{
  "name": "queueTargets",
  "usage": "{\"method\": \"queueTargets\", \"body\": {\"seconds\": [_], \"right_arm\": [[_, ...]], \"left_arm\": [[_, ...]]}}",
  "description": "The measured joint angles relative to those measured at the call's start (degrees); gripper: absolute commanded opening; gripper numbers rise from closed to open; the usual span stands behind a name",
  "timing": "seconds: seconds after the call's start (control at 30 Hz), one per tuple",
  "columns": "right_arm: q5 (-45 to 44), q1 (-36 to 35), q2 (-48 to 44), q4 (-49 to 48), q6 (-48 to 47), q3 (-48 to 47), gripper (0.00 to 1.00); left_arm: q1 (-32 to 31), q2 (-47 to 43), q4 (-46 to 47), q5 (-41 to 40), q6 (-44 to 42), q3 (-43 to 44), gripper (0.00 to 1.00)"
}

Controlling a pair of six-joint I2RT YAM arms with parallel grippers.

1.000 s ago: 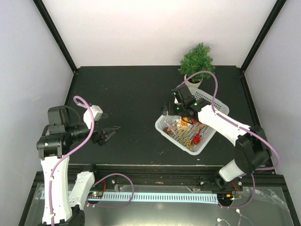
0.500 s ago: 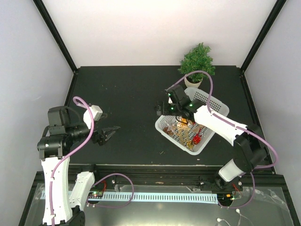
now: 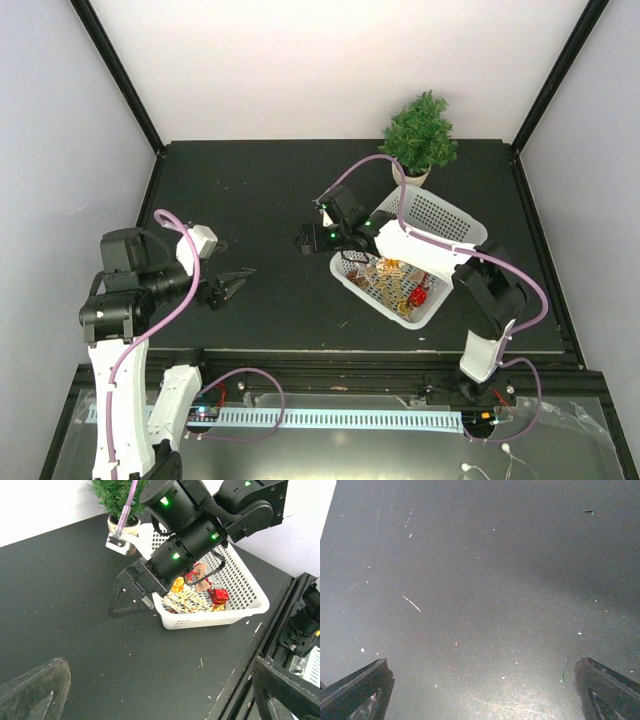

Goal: Decorate the small christmas tree

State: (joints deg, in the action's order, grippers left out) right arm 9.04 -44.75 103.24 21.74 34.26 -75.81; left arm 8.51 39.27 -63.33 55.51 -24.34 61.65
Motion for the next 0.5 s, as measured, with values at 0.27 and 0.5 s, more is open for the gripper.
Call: {"method": "queueTargets", "body": {"seconds": [0.27, 0.5], "right_arm": [[0.1, 0.0, -1.7, -0.4, 0.5, 1.7, 0.99], [-3.0, -0.1, -5.1, 1.4, -1.1, 4.6, 1.0]], "left_arm": [[0.0, 0.0, 0.0, 0.0, 0.1, 0.0, 0.99], [0.0, 0.0, 0.0, 0.0, 0.2, -0.1, 0.99]]}}
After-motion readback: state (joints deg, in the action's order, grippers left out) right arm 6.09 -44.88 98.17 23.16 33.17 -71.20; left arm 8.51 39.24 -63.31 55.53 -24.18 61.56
